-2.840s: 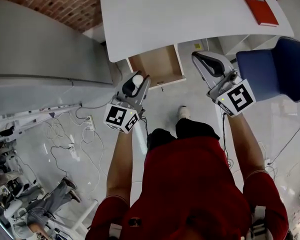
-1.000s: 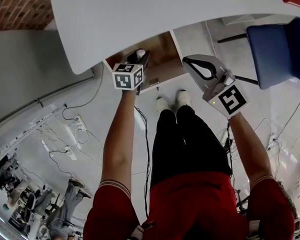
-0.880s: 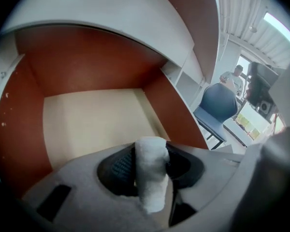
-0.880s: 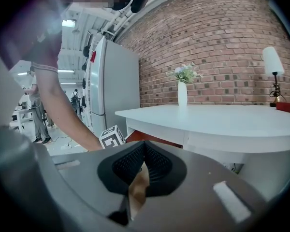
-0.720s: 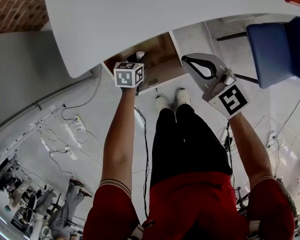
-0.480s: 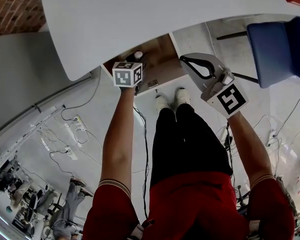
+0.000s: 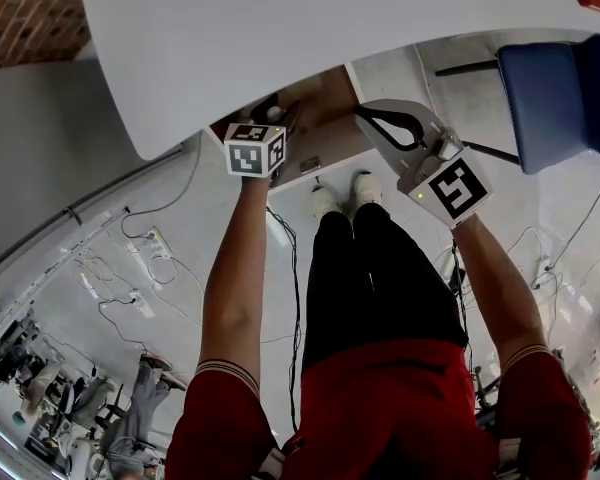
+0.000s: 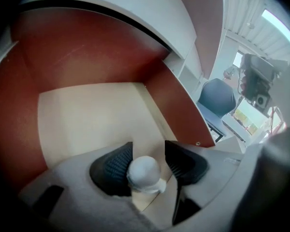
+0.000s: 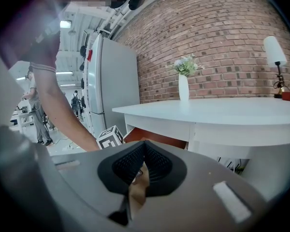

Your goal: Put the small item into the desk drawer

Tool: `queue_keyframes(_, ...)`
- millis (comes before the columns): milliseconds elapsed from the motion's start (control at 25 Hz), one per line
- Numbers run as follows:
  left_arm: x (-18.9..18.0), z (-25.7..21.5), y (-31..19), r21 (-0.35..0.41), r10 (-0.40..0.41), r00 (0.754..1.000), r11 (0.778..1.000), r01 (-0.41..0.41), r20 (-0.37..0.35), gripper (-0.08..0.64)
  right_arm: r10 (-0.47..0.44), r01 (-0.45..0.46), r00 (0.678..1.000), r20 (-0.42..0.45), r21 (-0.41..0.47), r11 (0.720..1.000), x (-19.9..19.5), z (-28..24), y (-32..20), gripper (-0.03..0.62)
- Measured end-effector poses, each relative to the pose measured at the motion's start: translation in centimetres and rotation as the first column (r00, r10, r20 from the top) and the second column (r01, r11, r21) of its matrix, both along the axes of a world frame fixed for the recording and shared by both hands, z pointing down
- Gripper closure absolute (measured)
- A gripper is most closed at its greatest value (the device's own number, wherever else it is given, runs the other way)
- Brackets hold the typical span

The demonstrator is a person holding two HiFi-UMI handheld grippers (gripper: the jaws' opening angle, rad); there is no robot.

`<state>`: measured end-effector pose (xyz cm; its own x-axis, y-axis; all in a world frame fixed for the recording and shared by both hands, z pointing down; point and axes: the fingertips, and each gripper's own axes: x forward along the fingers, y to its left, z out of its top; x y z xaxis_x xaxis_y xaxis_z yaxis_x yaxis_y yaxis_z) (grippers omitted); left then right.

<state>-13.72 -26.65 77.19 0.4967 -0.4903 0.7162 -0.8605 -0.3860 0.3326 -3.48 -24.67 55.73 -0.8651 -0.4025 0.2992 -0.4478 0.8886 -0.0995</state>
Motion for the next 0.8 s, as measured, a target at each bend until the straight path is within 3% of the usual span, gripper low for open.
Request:
queue_keyframes(280, 0.0, -2.4, -0.8, 0.118, -0.001, 1.000, 0.993, -0.002, 0.022, 0.331, -0.007, 0.007, 1.000, 0.003, 0.000, 1.000, -0.4, -0.3, 0.4, 0.584)
queue_keyframes(480, -0.1, -4.0, -0.6, 0.146, 0.003, 1.000, 0.989, -0.005, 0.009, 0.333, -0.005, 0.005, 1.000, 0.007, -0.001, 1.000, -0.6, -0.5, 1.0, 0.584)
queue_keyframes(640, -0.1, -5.5, 0.0, 0.160, 0.020, 1.000, 0.987, -0.022, 0.010, 0.358, -0.008, 0.008, 1.000, 0.014, 0.004, 1.000, -1.0, -1.3, 1.2, 0.584)
queue_keyframes(800, 0.4, -7.7, 0.6, 0.193, 0.024, 1.000, 0.981, -0.027, 0.018, 0.431, -0.009, 0.009, 1.000, 0.022, 0.009, 1.000, -1.2, -2.2, 1.4, 0.584)
